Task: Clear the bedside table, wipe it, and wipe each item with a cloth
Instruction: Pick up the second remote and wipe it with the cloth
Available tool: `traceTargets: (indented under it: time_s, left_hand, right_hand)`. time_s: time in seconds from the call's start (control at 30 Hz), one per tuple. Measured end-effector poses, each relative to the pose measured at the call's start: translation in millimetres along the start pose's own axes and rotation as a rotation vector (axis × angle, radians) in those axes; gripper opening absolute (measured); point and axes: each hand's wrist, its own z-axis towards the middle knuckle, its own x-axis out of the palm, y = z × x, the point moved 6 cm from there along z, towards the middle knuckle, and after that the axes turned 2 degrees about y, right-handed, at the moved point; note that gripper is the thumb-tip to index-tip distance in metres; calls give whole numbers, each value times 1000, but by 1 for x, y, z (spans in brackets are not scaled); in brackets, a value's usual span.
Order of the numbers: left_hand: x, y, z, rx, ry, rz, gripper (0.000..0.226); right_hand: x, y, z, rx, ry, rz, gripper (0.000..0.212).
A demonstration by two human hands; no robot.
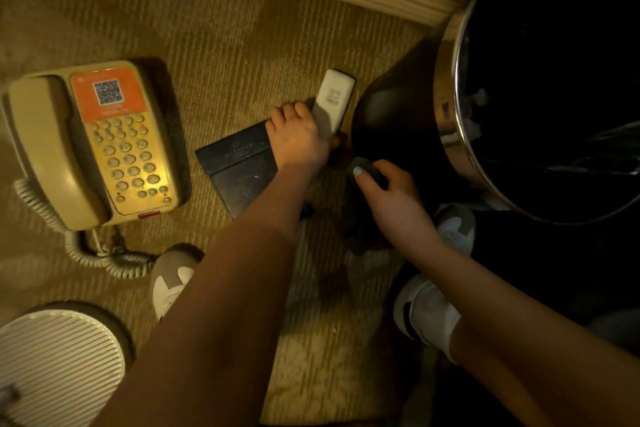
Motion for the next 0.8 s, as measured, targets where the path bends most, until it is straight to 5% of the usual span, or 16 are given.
traceTargets:
  time_s: [0.27, 0.4, 0.53, 0.8]
  left_hand:
    - [1, -1, -13, 28, -17, 92, 62]
    - [6, 12, -20, 56, -110, -48, 53]
    - [4, 27, -19, 64, 33, -253, 63]
    - [-57, 48, -42, -138, -9, -649, 67]
  right_hand:
    - [0, 11, -2, -8, 15, -1, 33]
    - [-4, 4, -2, -9, 39, -56, 39]
    - [-12, -12, -10, 28, 38, -54, 20]
    - [-18, 30, -46, -89, 28, -148, 20]
